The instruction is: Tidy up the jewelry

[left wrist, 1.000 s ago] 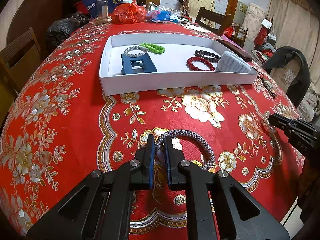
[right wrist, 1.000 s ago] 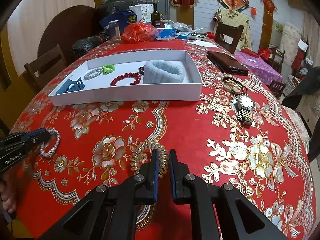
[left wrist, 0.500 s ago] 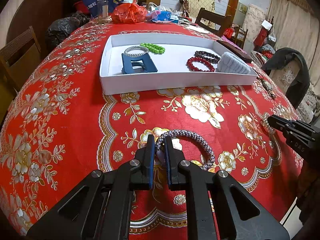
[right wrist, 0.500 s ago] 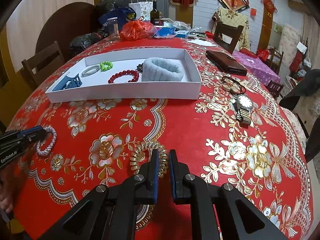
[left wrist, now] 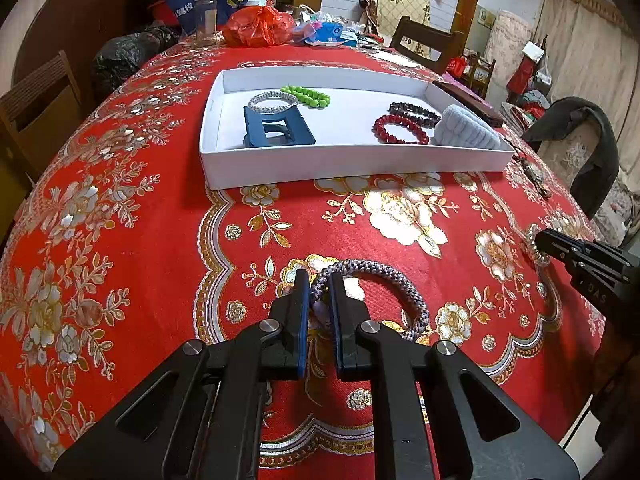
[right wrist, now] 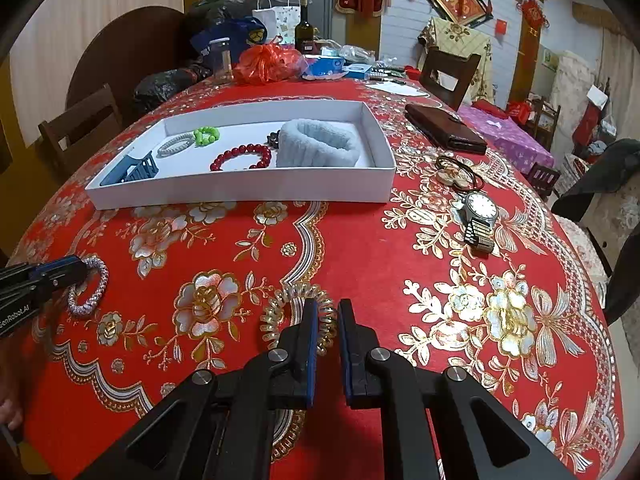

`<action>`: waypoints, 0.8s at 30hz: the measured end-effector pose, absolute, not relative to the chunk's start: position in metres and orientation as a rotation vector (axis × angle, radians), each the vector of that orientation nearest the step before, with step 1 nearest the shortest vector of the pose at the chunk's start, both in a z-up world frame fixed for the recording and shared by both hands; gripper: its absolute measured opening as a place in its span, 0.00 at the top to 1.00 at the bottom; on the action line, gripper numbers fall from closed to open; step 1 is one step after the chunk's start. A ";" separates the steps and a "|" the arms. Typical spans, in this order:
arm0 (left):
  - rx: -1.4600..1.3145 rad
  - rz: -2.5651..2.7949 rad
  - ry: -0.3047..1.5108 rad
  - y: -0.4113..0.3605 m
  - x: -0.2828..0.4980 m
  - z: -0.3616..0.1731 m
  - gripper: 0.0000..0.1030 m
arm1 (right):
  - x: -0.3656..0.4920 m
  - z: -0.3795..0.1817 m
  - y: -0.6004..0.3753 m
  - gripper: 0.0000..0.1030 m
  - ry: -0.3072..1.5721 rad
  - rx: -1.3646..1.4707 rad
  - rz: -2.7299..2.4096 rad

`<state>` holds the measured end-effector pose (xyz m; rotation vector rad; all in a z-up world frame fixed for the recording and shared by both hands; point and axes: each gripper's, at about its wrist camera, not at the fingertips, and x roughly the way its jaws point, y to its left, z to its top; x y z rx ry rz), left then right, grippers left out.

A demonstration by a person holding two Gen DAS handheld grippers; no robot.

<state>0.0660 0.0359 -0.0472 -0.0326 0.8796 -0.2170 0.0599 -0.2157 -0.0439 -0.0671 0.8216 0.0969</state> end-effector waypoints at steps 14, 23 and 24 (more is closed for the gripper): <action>-0.028 -0.215 0.879 0.035 0.066 -0.048 0.92 | 0.058 -0.041 -0.223 0.92 0.805 -0.013 0.134; -0.021 -0.212 0.879 0.035 0.066 -0.048 0.92 | 0.056 -0.039 -0.224 0.92 0.793 0.003 0.142; -0.021 -0.211 0.879 0.035 0.066 -0.048 0.92 | 0.056 -0.039 -0.224 0.92 0.792 0.003 0.141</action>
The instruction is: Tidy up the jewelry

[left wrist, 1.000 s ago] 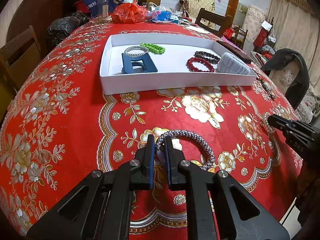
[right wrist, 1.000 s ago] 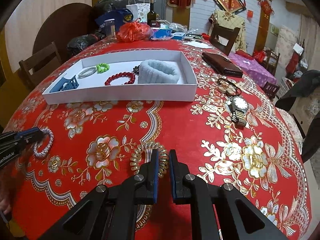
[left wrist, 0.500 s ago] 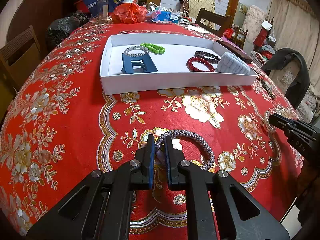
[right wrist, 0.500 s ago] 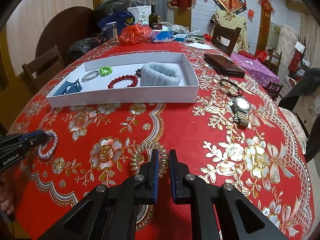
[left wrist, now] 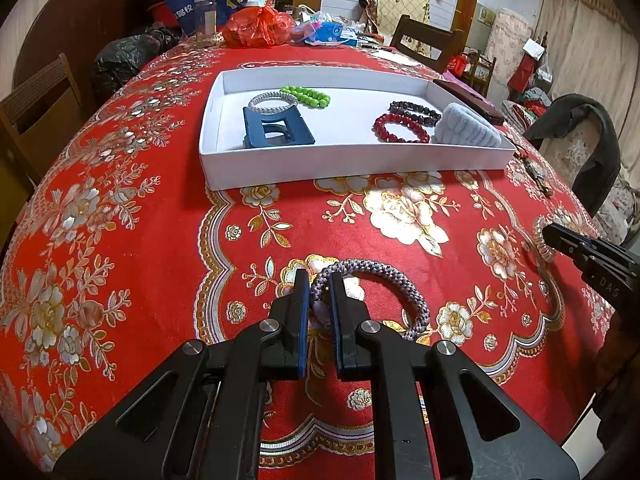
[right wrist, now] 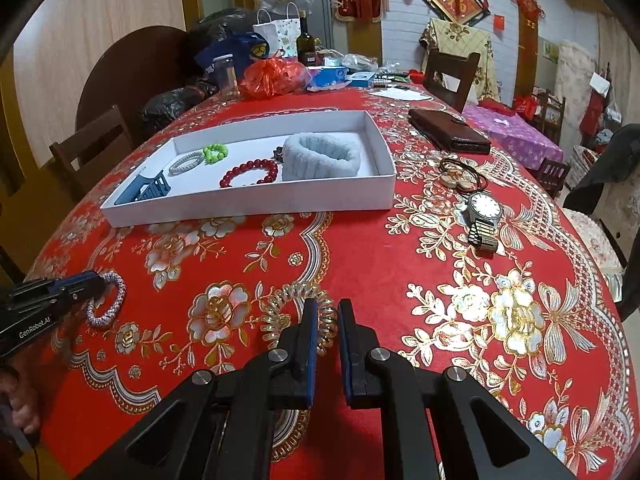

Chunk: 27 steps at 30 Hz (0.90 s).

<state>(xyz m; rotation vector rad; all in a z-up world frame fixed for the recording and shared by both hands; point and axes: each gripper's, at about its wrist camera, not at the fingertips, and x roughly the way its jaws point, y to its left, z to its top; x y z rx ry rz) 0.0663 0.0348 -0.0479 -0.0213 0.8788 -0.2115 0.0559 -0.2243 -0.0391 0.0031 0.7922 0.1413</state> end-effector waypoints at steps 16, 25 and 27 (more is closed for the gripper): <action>-0.025 -0.212 0.879 0.035 0.066 -0.048 0.92 | 0.059 -0.040 -0.224 0.92 0.809 -0.007 0.111; -0.015 -0.208 0.878 0.034 0.066 -0.048 0.92 | 0.058 -0.040 -0.228 0.92 0.799 0.016 0.118; -0.011 -0.206 0.877 0.033 0.066 -0.048 0.92 | 0.057 -0.039 -0.229 0.92 0.792 0.020 0.117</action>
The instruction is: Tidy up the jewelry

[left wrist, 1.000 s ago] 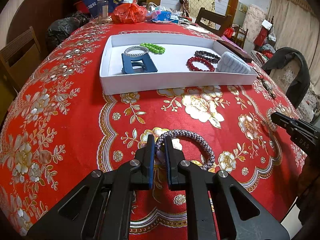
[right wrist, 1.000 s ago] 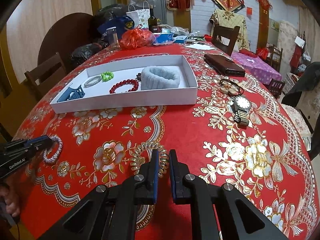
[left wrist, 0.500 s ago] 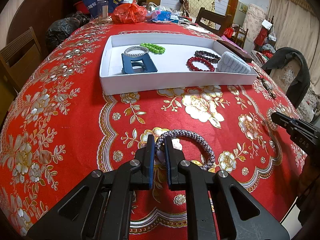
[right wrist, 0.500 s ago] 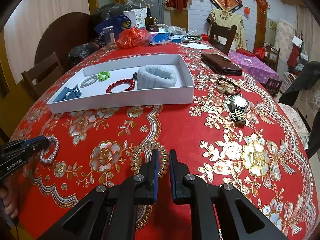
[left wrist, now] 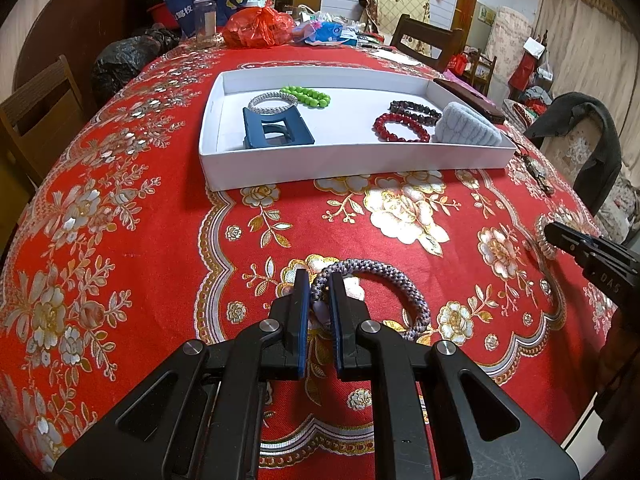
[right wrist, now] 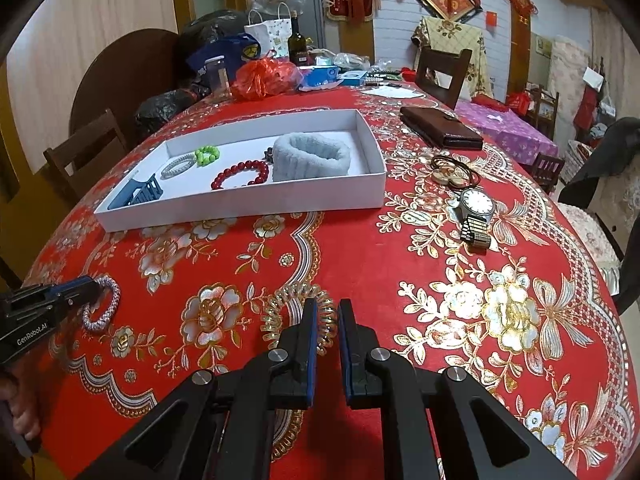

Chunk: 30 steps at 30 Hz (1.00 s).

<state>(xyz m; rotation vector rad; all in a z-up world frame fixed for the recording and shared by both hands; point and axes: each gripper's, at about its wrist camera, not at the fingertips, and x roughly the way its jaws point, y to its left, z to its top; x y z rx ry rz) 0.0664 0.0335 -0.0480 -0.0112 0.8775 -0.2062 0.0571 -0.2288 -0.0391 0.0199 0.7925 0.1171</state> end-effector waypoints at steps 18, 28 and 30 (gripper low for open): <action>-0.075 -0.239 0.889 0.037 0.068 -0.045 0.94 | 0.057 -0.032 -0.230 0.92 0.756 0.017 0.110; -0.112 -0.337 0.788 0.018 0.085 0.013 0.94 | 0.103 0.014 -0.223 0.92 0.707 0.072 0.180; -0.110 -0.327 0.775 0.013 0.099 0.020 0.94 | 0.116 0.023 -0.212 0.92 0.696 0.063 0.205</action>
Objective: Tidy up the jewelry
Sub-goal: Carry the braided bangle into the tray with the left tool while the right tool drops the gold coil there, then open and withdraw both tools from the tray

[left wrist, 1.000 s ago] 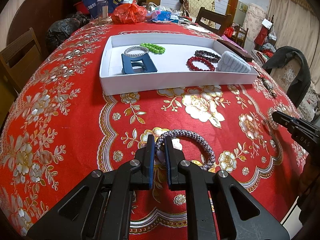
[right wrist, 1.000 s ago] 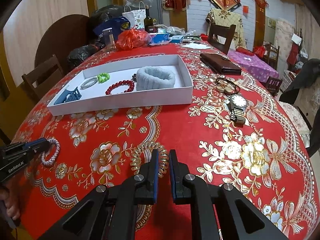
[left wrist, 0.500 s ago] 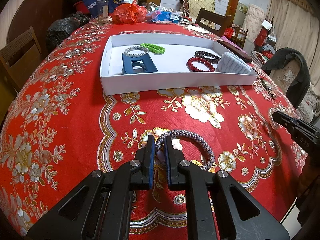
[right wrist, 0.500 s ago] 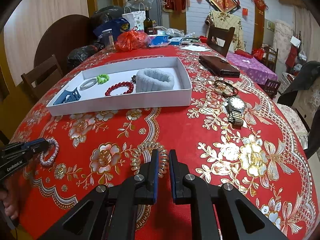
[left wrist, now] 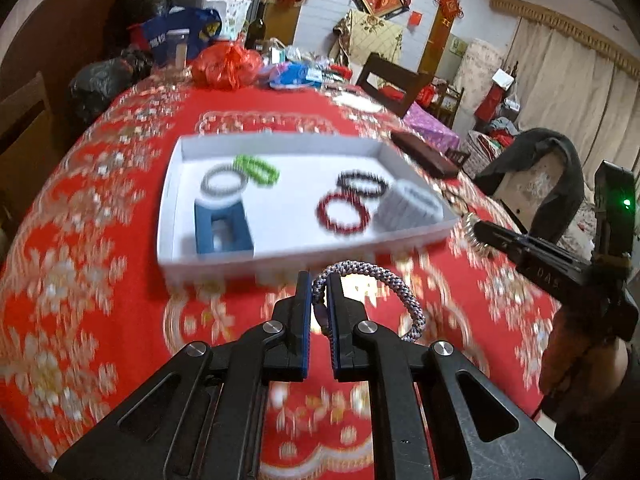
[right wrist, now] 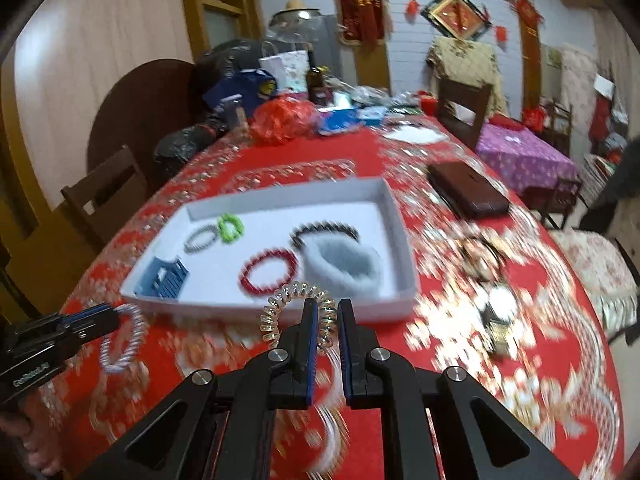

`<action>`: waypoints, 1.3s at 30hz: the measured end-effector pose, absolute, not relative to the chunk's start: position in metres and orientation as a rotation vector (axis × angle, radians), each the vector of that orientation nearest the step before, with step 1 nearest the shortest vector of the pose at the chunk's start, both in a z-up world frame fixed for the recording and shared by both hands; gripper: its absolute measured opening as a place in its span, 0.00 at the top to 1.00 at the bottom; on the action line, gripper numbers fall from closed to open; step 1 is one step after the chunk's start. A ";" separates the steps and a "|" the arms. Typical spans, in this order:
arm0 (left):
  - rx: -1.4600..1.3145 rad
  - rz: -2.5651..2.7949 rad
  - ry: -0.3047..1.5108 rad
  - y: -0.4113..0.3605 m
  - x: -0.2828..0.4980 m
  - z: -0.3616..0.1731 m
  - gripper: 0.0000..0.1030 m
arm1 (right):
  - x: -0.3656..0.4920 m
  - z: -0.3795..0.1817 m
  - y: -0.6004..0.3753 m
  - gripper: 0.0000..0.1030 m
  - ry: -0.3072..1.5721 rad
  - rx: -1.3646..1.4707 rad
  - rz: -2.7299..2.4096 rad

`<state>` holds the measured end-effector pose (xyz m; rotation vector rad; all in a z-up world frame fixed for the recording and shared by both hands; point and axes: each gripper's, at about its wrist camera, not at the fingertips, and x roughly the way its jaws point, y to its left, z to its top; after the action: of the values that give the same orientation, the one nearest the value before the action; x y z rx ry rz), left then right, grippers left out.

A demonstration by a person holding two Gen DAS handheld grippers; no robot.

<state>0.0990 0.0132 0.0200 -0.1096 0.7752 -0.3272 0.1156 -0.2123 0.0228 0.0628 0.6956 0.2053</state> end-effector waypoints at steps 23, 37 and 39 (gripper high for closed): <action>-0.095 -0.038 0.912 -0.003 0.247 -0.022 0.94 | 0.328 -0.009 -0.140 0.92 1.024 0.021 0.326; -0.112 -0.034 0.920 -0.001 0.255 -0.031 0.76 | 0.355 -0.028 -0.146 0.81 1.055 0.042 0.275; -0.111 -0.034 0.909 -0.002 0.252 -0.028 0.68 | 0.349 -0.021 -0.152 0.81 1.031 0.058 0.275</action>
<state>0.2520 -0.0016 -0.0277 -0.1108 0.9086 -0.0335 0.3493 -0.1524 -0.0214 0.0576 1.0311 0.2752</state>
